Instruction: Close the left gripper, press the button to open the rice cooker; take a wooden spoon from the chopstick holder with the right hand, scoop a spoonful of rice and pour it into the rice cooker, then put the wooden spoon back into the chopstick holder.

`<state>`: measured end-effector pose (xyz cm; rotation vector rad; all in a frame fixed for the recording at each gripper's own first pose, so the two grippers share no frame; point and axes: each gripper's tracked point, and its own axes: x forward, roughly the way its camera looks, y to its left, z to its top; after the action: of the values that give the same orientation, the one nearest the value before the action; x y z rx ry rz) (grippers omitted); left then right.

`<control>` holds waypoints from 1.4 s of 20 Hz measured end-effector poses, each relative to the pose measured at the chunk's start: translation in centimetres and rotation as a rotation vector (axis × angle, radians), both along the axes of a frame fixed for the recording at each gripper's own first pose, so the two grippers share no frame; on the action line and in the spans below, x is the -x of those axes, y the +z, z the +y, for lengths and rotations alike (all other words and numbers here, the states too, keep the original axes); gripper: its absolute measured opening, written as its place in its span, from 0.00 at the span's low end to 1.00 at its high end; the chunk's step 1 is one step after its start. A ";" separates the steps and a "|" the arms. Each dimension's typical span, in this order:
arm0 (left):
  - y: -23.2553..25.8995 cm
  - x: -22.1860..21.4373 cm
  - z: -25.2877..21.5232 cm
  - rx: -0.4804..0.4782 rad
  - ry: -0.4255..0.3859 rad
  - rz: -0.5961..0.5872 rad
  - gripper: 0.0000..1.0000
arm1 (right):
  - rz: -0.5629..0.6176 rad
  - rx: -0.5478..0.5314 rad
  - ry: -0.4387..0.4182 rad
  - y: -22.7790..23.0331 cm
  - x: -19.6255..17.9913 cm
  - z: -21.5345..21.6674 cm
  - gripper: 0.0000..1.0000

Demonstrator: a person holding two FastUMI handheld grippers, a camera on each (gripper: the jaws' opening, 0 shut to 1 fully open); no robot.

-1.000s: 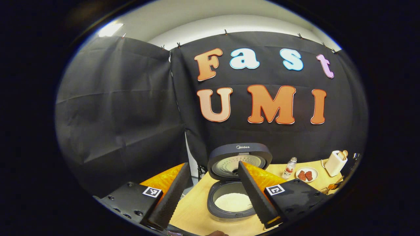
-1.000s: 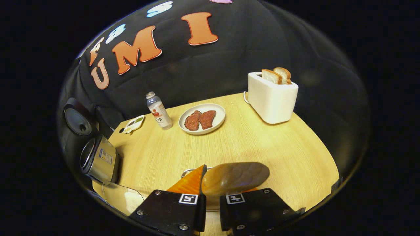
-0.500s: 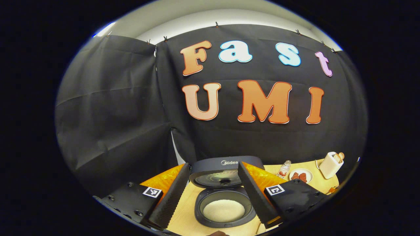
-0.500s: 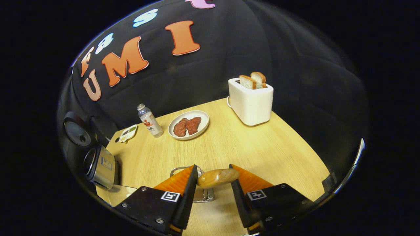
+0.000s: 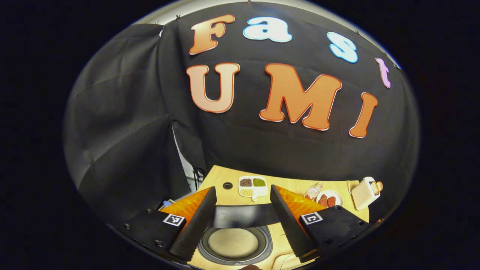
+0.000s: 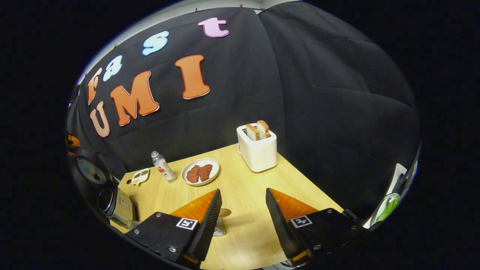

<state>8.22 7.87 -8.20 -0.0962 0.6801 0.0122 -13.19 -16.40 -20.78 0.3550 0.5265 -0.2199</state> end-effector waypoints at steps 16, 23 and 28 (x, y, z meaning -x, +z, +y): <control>-11.7 8.2 -1.4 0.021 -0.041 0.610 0.92 | 0.045 0.062 0.065 0.8 2.2 2.6 0.75; -18.2 14.2 -2.3 -0.018 -0.065 0.761 0.92 | 0.030 0.055 0.199 1.0 0.2 7.5 0.75; -20.9 16.4 -3.0 -0.017 -0.042 0.818 0.92 | 0.020 0.094 0.272 1.0 -0.9 9.2 0.77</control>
<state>-8.16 4.86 -29.07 -0.0578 1.4987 0.0170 -12.33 -7.17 -19.74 0.1874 0.5760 0.0151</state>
